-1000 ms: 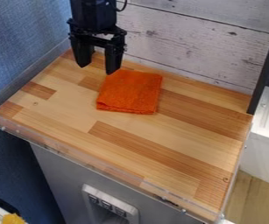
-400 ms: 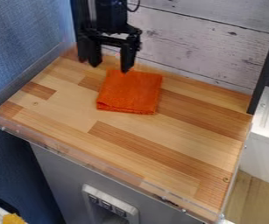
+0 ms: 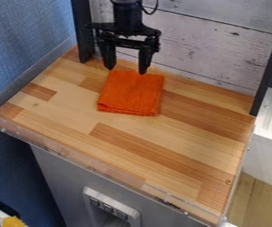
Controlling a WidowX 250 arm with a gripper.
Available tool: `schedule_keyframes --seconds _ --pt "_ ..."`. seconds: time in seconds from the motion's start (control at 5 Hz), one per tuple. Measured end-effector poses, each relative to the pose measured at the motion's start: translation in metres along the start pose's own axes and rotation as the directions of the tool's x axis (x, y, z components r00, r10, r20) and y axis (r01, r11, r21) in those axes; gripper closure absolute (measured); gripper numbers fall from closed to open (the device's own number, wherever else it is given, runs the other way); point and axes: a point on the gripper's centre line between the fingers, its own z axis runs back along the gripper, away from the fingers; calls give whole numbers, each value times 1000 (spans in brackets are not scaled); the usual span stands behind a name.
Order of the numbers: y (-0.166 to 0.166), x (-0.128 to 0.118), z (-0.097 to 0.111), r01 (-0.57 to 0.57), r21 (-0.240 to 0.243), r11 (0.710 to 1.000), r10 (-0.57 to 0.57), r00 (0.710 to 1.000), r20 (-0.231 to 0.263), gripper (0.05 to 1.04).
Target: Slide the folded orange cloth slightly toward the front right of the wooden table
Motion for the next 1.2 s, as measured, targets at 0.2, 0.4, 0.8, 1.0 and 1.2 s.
schedule_keyframes --seconds 0.2,0.4,0.8,1.0,1.2 --pt "-6 -2 -5 -37 0 999 37 999 3 140" --pt "-6 0 -9 -70 -4 998 70 997 17 429" --pt "-5 -8 -25 -102 2 995 102 995 -14 939" --pt "-6 -9 -37 -105 2 994 105 993 -46 1020" --pt "-8 -6 -48 -105 3 994 105 992 -63 1025"
